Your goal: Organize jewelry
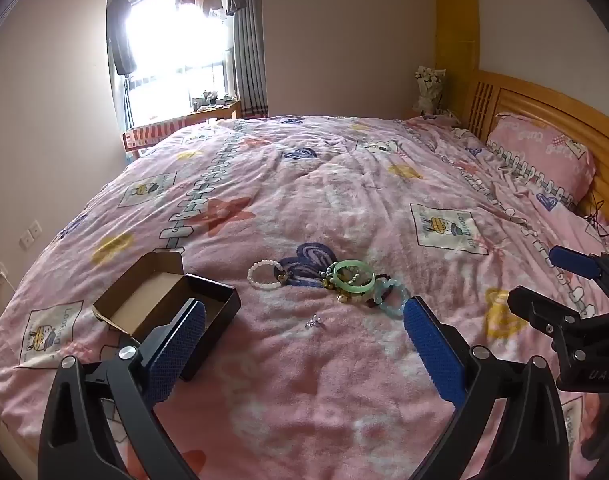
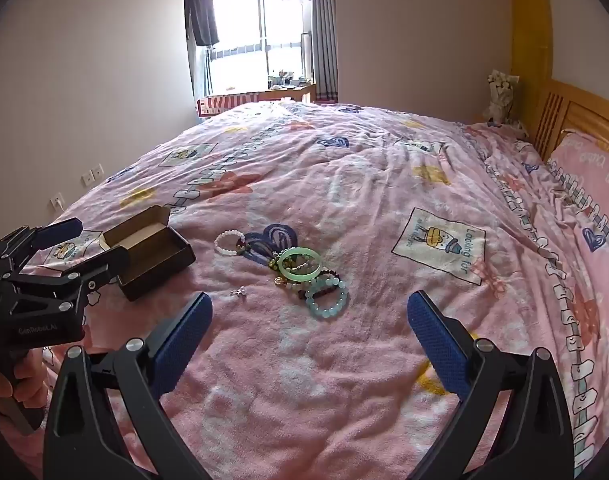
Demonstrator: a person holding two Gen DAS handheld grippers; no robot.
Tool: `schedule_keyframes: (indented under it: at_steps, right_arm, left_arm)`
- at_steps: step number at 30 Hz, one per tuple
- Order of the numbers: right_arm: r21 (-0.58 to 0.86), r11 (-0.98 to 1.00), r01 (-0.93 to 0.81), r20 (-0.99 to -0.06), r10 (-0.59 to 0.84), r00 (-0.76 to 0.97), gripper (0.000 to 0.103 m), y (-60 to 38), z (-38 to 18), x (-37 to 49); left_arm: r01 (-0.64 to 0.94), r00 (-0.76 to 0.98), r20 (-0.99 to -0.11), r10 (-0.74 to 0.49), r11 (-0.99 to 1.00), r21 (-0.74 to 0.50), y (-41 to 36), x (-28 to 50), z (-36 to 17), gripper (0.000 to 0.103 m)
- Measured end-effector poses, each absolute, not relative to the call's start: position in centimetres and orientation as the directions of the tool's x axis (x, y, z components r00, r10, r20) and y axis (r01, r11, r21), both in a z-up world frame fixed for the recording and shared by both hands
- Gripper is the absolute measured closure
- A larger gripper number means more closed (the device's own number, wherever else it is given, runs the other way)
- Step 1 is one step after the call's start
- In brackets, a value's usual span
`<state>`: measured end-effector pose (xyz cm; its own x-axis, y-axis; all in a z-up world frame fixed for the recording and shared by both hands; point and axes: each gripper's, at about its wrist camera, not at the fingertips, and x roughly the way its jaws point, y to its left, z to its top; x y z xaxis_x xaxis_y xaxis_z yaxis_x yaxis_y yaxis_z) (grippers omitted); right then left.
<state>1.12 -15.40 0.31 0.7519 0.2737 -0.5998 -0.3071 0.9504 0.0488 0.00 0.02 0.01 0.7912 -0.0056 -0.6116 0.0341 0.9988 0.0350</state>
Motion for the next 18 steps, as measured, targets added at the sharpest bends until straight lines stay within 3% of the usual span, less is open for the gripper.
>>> schedule_keyframes:
  at_steps: [18]
  right_arm:
    - [0.039,0.951,-0.306,-0.602,0.267,0.753,0.007,-15.11,0.44,0.84]
  left_arm:
    - [0.033,0.794,-0.608,-0.003,0.999,0.037,0.06,-0.02,0.03,0.006]
